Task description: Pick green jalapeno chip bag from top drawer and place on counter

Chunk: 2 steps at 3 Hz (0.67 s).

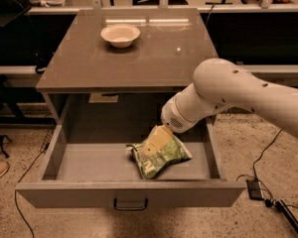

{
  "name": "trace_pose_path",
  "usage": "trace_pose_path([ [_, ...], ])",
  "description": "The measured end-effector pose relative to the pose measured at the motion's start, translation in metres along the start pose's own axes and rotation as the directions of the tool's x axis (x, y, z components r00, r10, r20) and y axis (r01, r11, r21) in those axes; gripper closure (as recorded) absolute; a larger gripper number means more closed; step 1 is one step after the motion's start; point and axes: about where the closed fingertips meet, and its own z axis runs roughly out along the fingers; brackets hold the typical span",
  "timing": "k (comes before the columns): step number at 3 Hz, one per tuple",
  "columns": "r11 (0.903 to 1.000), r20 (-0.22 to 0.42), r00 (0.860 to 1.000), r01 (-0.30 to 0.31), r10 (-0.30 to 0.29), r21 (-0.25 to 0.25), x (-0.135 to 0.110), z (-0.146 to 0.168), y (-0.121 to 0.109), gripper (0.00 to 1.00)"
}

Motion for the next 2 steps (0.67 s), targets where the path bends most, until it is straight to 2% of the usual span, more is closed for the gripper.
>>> trace_pose_path([
  [2,0.9961,-0.073,0.997,0.009,-0.002,0.088,0.043,0.035,-0.037,0.00],
])
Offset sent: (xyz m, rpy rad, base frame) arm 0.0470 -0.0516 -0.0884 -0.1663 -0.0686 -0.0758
